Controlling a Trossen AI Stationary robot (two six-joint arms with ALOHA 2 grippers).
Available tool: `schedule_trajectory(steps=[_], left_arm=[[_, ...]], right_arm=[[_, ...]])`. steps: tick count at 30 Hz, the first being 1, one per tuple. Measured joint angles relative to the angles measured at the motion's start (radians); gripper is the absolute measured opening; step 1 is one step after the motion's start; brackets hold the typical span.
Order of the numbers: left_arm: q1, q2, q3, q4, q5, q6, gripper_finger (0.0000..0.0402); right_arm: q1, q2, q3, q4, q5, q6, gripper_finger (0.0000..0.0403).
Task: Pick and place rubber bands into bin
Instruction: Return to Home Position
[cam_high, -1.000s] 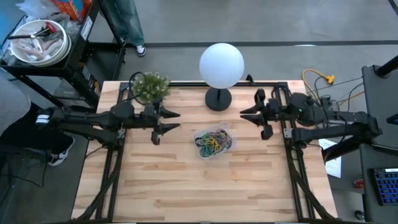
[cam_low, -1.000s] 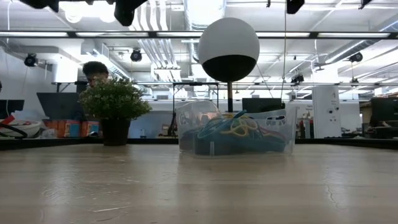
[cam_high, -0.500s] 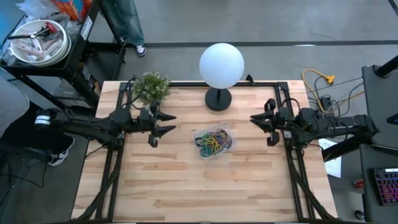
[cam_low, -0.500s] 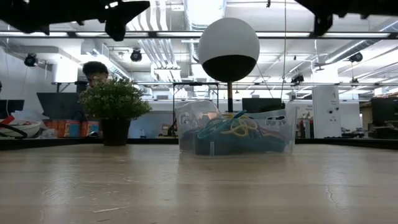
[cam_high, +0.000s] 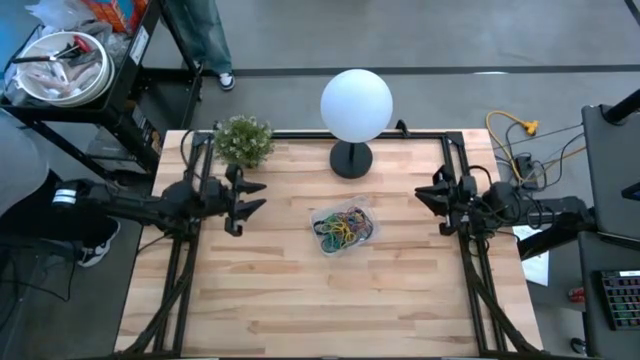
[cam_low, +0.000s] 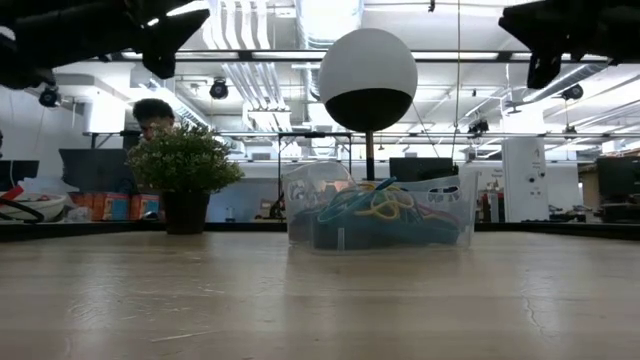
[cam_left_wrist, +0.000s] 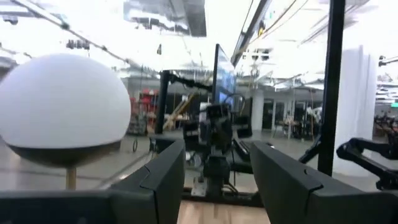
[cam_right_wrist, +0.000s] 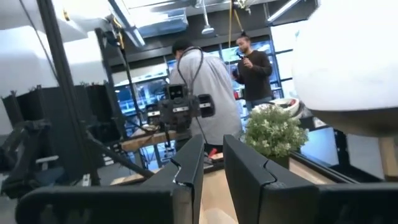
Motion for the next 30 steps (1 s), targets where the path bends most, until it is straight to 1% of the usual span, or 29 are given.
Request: schedule_trajectory(steps=[3,6,10,13,17,21,24,27,30], left_arm=[[0.000,-0.011,-0.050,0.070,-0.001,0.012,0.0167],[-0.001,-0.012,-0.097,0.143,-0.001,0.012,0.0167],[-0.007,-0.012,-0.157,0.242,-0.002,0.020,0.0167],[-0.008,-0.011,-0.174,0.271,-0.003,0.019,0.0167],[-0.012,-0.012,-0.175,0.264,-0.004,0.022,0.0167],[-0.038,-0.039,-0.175,0.260,-0.008,0.090,0.0167],[-0.066,-0.107,-0.175,0.233,-0.055,0.126,0.0167],[-0.095,-0.189,-0.175,0.134,-0.112,0.129,0.0167],[-0.127,-0.267,-0.176,0.033,-0.131,0.128,0.0167]], right_arm=[[0.000,-0.024,-0.026,0.005,0.026,-0.006,0.0057],[0.000,-0.038,-0.060,0.034,0.028,-0.009,0.0057],[0.000,-0.042,-0.123,0.134,0.027,-0.009,0.0057],[-0.001,-0.040,-0.142,0.143,0.028,0.005,0.0057],[0.000,-0.043,-0.141,0.139,0.026,0.006,0.0057],[0.000,-0.044,-0.141,0.138,0.022,0.019,0.0057],[0.000,-0.057,-0.141,0.137,0.019,0.022,0.0057],[0.000,-0.079,-0.141,0.137,0.016,0.019,0.0057],[0.000,-0.103,-0.141,0.126,0.015,0.015,0.0057]])
